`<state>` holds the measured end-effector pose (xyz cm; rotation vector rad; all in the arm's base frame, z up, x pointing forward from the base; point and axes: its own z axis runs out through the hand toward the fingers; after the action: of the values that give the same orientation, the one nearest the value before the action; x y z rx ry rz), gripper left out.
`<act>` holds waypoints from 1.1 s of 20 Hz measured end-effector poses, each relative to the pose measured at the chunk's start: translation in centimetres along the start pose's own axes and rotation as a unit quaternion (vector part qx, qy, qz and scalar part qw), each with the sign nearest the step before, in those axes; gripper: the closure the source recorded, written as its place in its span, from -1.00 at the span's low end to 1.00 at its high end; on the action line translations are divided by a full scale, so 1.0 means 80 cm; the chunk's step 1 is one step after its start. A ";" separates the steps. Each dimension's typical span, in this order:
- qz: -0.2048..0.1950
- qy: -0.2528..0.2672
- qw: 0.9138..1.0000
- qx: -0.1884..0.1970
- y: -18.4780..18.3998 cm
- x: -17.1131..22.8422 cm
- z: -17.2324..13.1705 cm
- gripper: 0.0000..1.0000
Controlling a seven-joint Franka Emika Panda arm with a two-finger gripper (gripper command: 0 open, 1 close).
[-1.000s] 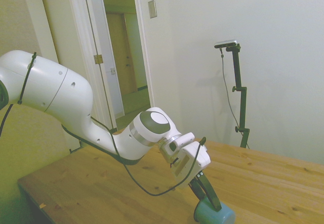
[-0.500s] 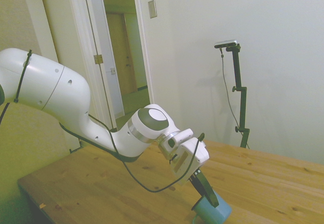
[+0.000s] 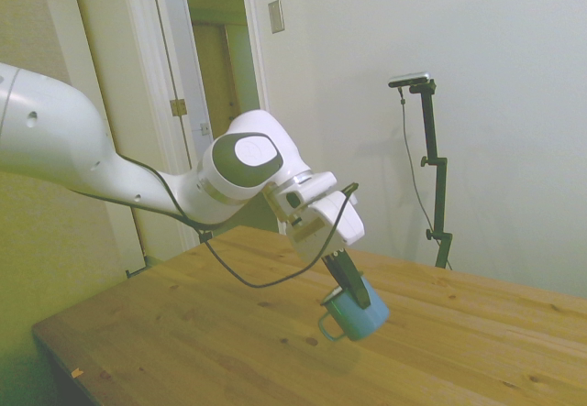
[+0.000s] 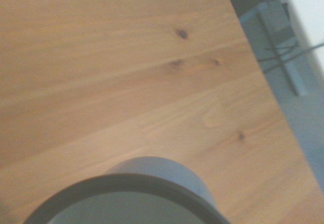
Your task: Flip the mug upright
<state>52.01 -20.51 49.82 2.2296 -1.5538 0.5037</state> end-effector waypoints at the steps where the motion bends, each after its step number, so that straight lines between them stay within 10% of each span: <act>1: 0.000 -0.014 1.000 0.026 -0.012 -0.008 -0.007 1.00; 8: -0.037 -0.118 0.977 0.172 -0.075 -0.085 -0.007 1.00; 15: -0.126 -0.241 0.930 0.248 -0.111 -0.147 0.011 1.00; 22: -0.152 -0.246 0.932 0.219 -0.125 -0.155 0.019 1.00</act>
<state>57.52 -8.02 41.45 3.0622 -1.3554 0.2171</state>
